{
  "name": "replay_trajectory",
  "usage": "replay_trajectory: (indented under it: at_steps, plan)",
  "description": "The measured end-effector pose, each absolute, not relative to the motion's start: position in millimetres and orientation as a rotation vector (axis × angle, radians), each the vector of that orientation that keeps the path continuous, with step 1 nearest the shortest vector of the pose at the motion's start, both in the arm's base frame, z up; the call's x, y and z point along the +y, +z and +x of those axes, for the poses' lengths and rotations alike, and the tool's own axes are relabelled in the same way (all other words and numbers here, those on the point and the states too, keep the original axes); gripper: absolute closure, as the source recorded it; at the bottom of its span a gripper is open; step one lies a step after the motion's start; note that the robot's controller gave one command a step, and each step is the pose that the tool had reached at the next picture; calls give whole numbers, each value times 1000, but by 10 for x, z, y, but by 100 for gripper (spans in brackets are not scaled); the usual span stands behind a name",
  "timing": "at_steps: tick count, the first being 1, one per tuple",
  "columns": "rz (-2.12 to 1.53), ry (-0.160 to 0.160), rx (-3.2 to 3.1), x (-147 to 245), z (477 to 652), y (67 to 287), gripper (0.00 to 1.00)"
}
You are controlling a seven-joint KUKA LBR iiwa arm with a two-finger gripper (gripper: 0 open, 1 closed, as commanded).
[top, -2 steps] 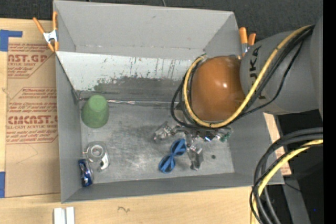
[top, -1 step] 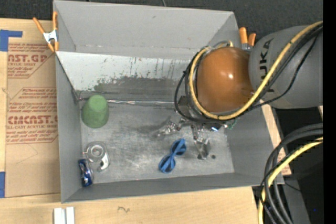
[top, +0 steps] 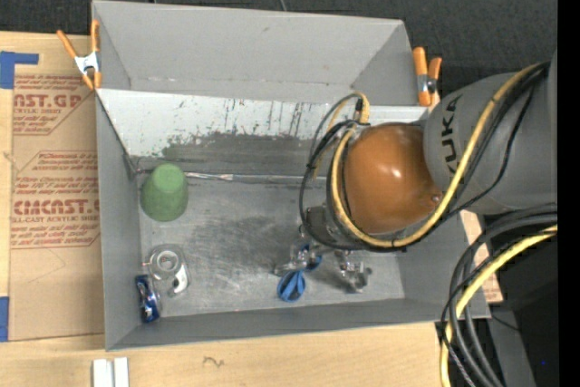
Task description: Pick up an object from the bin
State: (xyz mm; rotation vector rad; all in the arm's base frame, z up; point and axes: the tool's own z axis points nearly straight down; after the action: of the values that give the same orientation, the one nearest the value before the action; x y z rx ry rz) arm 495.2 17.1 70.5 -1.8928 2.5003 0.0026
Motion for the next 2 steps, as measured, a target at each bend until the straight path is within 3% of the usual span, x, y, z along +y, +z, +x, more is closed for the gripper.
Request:
replay_trajectory:
  at_steps: [1,2]
  plan:
    - [-2077,3,2357,274,5201,702,0]
    - [-2072,4,2354,287,5207,710,100]
